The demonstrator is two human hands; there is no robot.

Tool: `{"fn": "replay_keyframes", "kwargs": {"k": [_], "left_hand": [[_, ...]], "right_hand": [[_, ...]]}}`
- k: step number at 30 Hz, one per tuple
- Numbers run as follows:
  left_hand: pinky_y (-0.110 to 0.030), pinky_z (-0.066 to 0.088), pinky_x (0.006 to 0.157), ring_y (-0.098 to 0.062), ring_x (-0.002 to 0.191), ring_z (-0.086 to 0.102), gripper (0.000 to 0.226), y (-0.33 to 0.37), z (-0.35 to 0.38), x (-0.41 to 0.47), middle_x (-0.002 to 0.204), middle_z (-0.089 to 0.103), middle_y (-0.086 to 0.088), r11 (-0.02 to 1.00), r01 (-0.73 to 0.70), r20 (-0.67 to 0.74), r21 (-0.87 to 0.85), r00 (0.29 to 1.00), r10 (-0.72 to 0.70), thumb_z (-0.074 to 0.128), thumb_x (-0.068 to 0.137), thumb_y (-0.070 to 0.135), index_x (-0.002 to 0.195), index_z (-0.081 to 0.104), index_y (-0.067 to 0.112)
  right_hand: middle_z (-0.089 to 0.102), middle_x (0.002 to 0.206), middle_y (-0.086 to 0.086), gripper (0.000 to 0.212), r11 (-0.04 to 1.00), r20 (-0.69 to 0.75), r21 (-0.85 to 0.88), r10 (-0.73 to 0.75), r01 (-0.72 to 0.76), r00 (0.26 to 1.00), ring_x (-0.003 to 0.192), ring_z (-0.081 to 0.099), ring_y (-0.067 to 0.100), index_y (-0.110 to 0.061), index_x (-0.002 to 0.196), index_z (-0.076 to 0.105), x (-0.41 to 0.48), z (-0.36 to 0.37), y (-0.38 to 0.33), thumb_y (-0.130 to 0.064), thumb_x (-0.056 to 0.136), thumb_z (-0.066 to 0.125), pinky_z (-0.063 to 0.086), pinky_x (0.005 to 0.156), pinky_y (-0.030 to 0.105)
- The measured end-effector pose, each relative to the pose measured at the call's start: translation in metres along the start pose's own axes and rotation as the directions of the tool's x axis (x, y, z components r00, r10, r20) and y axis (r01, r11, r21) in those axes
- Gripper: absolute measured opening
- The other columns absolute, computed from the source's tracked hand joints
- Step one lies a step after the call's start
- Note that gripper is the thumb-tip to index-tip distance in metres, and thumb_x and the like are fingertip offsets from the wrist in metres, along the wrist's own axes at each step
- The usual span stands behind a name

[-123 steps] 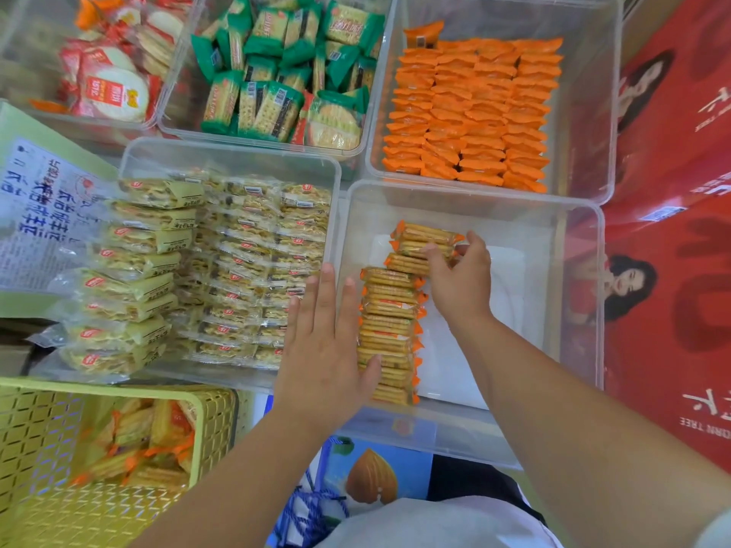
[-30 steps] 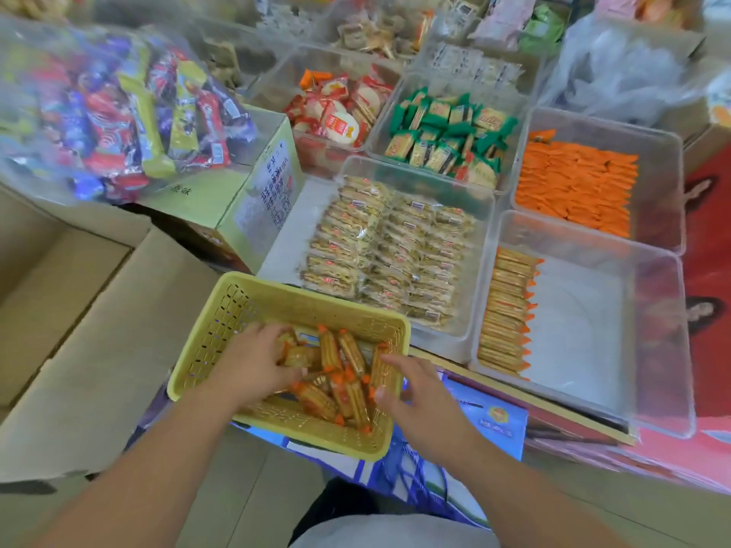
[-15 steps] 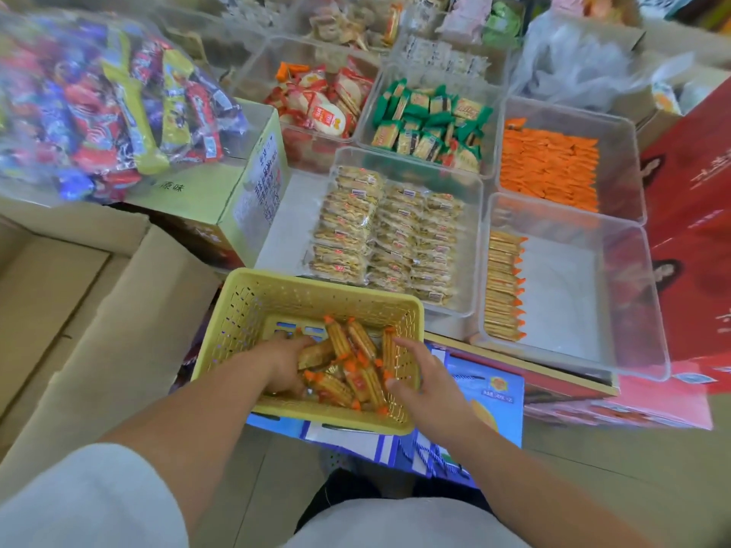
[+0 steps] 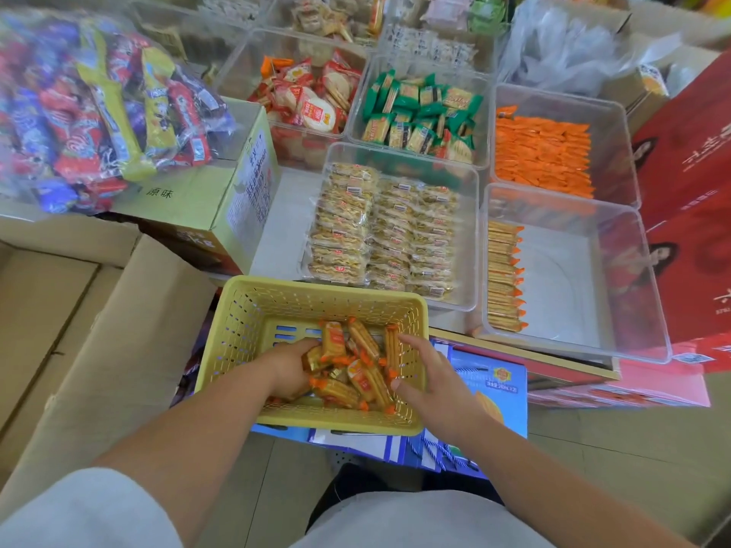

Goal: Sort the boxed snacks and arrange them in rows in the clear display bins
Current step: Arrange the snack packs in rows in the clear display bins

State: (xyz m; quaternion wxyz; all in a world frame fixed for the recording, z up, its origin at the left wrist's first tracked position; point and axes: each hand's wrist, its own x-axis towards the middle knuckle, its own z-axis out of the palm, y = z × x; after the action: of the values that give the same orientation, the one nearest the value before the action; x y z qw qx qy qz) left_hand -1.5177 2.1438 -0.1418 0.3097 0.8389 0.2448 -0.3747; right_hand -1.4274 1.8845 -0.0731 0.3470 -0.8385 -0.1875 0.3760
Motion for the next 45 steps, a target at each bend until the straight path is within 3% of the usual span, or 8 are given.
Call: {"fn": "replay_keyframes", "kwargs": {"k": [7,10,13,18,25,30,37,45], "left_hand": [[-0.038,0.051,0.101,-0.026,0.123,0.058,0.105,0.0,-0.003,-0.001,0.138,0.06,-0.001,0.995,-0.001,0.09,0.098,0.996,-0.008,0.089,0.074,0.034,0.157,0.025,0.038],[-0.038,0.052,0.098,-0.027,0.122,0.06,0.101,0.001,-0.001,0.002,0.137,0.061,-0.002,0.986,-0.006,0.091,0.169,0.996,-0.01,0.087,0.076,0.037,0.156,0.024,0.036],[-0.033,0.051,0.089,-0.026,0.114,0.063,0.095,0.0,0.002,0.005,0.133,0.064,-0.002,0.984,-0.008,0.089,0.179,0.996,-0.008,0.082,0.081,0.041,0.156,0.024,0.035],[-0.03,0.049,0.089,-0.024,0.112,0.062,0.086,-0.003,0.005,0.005,0.132,0.065,-0.001,0.999,-0.008,0.041,0.052,0.999,0.006,0.073,0.088,0.044,0.158,0.025,0.031],[-0.026,0.048,0.08,-0.018,0.098,0.061,0.067,-0.003,0.003,0.005,0.12,0.067,0.001,0.986,0.006,-0.021,-0.165,1.0,-0.01,0.07,0.094,0.021,0.154,0.039,0.026],[-0.035,0.06,0.055,-0.023,0.077,0.065,0.068,-0.003,0.0,0.0,0.104,0.062,-0.004,0.884,0.076,0.002,-0.462,0.996,-0.084,0.064,0.096,0.009,0.152,0.036,0.036],[-0.054,0.065,0.066,-0.028,0.089,0.069,0.066,0.007,-0.006,-0.01,0.114,0.058,0.001,0.868,0.042,0.0,-0.494,0.999,-0.048,0.063,0.098,0.008,0.149,0.04,0.045],[-0.05,0.064,0.062,-0.025,0.077,0.069,0.06,0.007,-0.017,-0.027,0.109,0.065,-0.004,0.849,-0.009,-0.071,-0.528,0.997,-0.033,0.06,0.098,0.002,0.144,0.051,0.039]], "right_hand": [[0.04,0.139,-0.013,0.064,1.0,0.009,0.006,-0.007,0.007,1.0,0.108,0.042,-0.004,-0.067,0.137,0.024,0.004,0.001,0.003,-0.04,0.095,0.065,0.03,0.072,0.006],[0.039,0.139,-0.014,0.064,1.0,0.014,0.005,-0.006,0.006,1.0,0.103,0.042,-0.012,-0.069,0.136,0.024,0.005,0.001,0.003,-0.042,0.095,0.064,0.032,0.07,0.007],[0.039,0.143,-0.012,0.065,1.0,0.021,-0.008,-0.008,0.008,1.0,0.11,0.042,-0.001,-0.07,0.136,0.022,0.005,0.0,0.003,-0.043,0.095,0.064,0.032,0.075,0.009],[0.036,0.152,-0.009,0.066,0.999,0.028,-0.033,-0.011,0.012,1.0,0.118,0.037,0.006,-0.068,0.139,0.021,0.003,-0.001,0.004,-0.045,0.094,0.063,0.035,0.089,0.027],[0.037,0.149,-0.01,0.066,0.999,0.034,-0.032,-0.017,0.018,0.999,0.116,0.038,0.003,-0.07,0.137,0.02,0.003,-0.002,0.005,-0.044,0.094,0.064,0.033,0.079,0.013],[0.037,0.147,-0.01,0.066,1.0,0.028,-0.004,-0.003,0.004,1.0,0.117,0.037,0.004,-0.069,0.137,0.021,0.002,-0.002,0.006,-0.044,0.094,0.065,0.034,0.082,0.018],[0.036,0.145,-0.01,0.066,1.0,0.042,-0.003,0.015,-0.015,0.999,0.116,0.038,0.005,-0.069,0.138,0.022,0.002,-0.003,0.005,-0.043,0.095,0.064,0.03,0.073,0.007],[0.033,0.153,-0.007,0.066,1.0,0.06,0.015,0.015,-0.016,0.998,0.121,0.035,0.007,-0.068,0.138,0.022,0.0,-0.004,0.003,-0.045,0.094,0.064,0.035,0.091,0.027]]}}
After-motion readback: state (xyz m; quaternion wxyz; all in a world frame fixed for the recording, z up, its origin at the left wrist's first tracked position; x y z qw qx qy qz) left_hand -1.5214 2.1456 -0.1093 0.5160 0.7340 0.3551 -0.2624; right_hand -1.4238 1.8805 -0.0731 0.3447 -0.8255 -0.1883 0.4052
